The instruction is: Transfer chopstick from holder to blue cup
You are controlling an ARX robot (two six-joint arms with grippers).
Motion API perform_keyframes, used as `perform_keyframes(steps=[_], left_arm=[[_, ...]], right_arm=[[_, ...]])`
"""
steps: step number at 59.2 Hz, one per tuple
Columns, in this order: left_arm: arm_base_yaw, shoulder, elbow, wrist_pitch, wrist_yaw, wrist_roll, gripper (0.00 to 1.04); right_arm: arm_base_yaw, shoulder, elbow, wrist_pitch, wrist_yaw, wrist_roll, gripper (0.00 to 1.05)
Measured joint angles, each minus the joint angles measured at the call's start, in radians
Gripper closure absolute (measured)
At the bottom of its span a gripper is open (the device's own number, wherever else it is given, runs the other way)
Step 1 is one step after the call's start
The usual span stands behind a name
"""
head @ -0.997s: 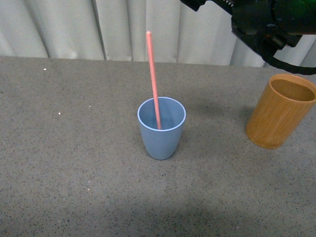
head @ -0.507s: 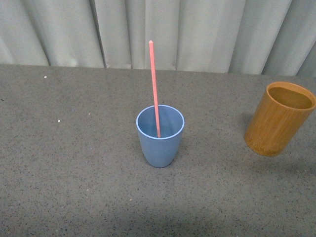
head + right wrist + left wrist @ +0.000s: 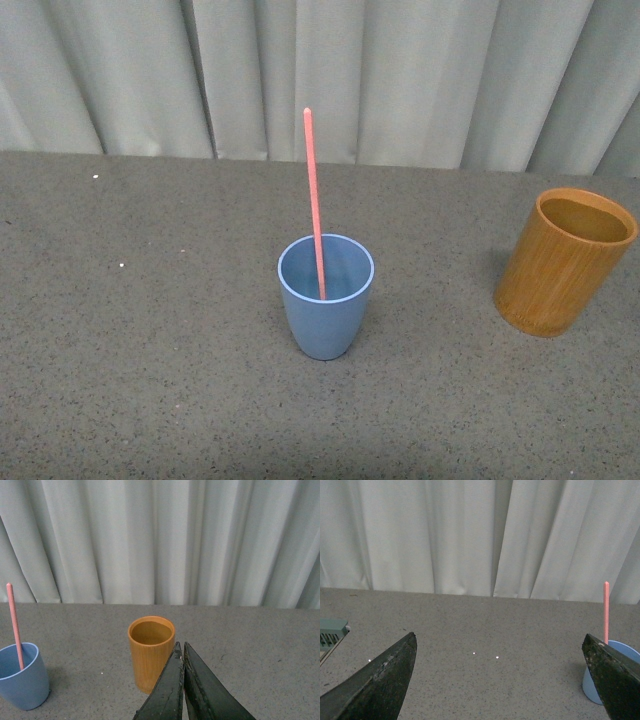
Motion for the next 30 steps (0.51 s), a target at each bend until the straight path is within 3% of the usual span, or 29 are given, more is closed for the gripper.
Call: perform_keyframes(steps=[23,30], left_arm=[[0.000,0.000,0.000,0.000,0.000,0.000,0.07],[0.000,0.000,0.000,0.000,0.000,0.000,0.07]], right_arm=[[0.000,-0.037,0.000,-0.016,0.000,0.000,1.04],[0.000,-0.037,0.000,-0.016,0.000,-0.001,0.78]])
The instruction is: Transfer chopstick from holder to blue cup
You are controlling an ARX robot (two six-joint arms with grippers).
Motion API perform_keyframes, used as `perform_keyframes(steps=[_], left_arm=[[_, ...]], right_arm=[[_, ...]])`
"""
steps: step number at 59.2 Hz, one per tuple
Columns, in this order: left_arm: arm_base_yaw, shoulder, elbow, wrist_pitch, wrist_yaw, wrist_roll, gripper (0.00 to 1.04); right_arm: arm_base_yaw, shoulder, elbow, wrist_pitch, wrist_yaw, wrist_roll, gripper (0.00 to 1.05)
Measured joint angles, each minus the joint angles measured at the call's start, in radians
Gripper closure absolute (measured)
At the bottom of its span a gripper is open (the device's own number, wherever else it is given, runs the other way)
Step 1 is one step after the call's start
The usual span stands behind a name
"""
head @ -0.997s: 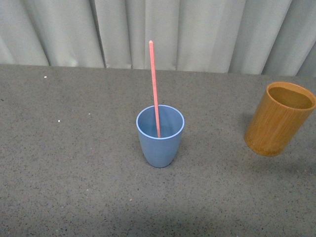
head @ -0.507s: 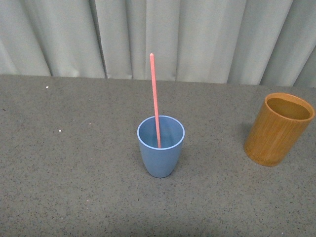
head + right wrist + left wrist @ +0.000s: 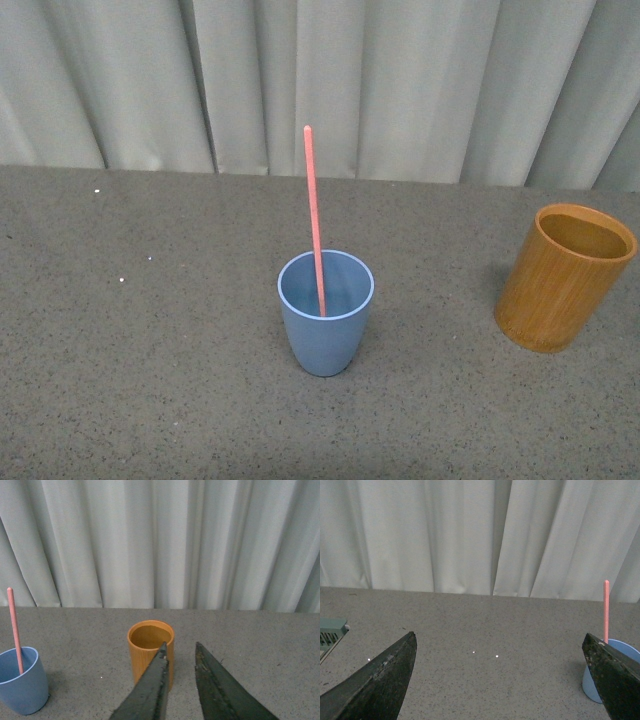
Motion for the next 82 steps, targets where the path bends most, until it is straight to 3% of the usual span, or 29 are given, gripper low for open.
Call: perform_keyframes(steps=[24,82], left_arm=[[0.000,0.000,0.000,0.000,0.000,0.000,0.07],[0.000,0.000,0.000,0.000,0.000,0.000,0.07]], right_arm=[[0.000,0.000,0.000,0.000,0.000,0.000,0.08],[0.000,0.000,0.000,0.000,0.000,0.000,0.10]])
